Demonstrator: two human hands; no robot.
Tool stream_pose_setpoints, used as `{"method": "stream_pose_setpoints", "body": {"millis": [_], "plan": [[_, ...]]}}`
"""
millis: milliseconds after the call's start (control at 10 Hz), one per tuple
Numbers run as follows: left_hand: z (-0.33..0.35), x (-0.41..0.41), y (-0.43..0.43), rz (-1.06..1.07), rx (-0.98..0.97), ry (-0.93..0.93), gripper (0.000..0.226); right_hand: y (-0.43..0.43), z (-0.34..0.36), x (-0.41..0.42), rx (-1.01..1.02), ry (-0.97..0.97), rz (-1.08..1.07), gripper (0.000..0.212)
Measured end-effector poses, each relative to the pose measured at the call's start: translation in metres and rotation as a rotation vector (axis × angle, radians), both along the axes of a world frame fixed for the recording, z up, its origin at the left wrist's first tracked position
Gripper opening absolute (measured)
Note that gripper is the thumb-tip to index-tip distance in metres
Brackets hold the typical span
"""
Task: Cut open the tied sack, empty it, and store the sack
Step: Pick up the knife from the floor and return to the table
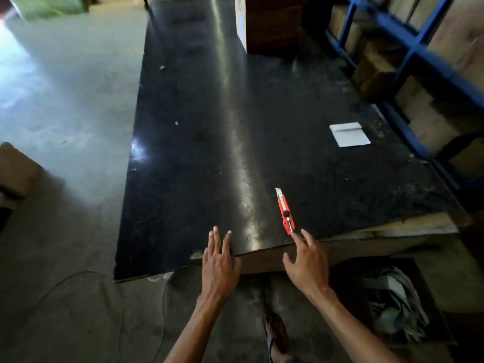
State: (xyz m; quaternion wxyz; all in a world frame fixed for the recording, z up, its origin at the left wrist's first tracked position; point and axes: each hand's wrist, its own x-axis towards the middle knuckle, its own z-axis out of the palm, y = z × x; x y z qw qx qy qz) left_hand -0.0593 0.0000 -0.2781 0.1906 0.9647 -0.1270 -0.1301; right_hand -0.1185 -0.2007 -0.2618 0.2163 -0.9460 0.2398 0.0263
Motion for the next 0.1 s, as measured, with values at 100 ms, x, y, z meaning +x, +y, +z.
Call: {"method": "stream_pose_setpoints", "body": {"millis": [100], "plan": [[0.0186,-0.0793,0.0461,-0.017,-0.102,-0.019,0.075,0.0296,0.0127,-0.1027,0.077,-0.054,-0.047,0.063]]}}
